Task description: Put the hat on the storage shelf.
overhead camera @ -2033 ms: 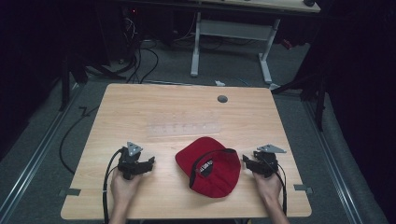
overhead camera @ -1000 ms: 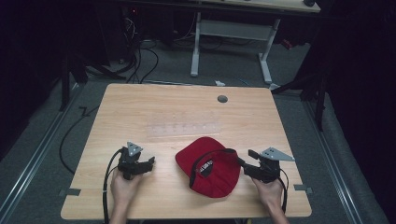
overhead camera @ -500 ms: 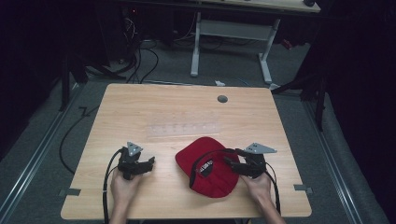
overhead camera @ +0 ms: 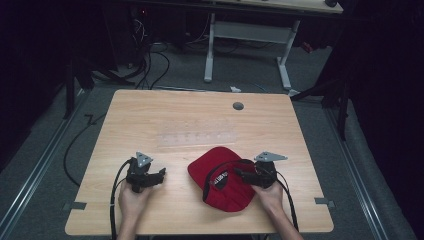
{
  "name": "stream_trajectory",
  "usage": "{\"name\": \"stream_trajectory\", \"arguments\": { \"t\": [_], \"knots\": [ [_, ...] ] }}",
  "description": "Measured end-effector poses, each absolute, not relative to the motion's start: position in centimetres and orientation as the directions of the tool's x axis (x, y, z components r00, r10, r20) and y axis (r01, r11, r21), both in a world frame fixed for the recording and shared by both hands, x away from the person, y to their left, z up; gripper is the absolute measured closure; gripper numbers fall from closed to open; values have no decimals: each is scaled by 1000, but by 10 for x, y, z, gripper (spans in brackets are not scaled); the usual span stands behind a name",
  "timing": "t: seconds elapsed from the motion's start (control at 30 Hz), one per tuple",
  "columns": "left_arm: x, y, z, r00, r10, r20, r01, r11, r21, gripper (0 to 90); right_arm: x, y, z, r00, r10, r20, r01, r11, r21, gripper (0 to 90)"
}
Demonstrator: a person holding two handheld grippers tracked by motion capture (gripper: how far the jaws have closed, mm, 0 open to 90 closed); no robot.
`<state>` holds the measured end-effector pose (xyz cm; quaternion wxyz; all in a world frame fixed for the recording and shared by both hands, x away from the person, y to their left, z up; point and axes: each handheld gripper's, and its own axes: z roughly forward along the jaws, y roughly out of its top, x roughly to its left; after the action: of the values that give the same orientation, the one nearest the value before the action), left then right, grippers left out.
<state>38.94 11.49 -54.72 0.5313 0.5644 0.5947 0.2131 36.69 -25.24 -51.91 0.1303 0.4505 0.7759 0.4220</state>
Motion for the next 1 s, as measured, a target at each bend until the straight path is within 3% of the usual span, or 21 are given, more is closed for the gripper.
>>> {"name": "stream_trajectory", "arguments": {
  "t": [0.23,0.7,1.0],
  "knots": [
    [389,115,-547,201,898,-392,445,273,853,261,370,-250,-523,-563,805,187,605,248,757,455],
    [389,115,-547,201,898,-392,445,273,853,261,370,-250,-525,-603,773,196,606,284,743,737],
    [389,115,-547,201,898,-392,445,273,853,261,364,-252,-517,-644,740,195,580,305,755,831]
  ]
}}
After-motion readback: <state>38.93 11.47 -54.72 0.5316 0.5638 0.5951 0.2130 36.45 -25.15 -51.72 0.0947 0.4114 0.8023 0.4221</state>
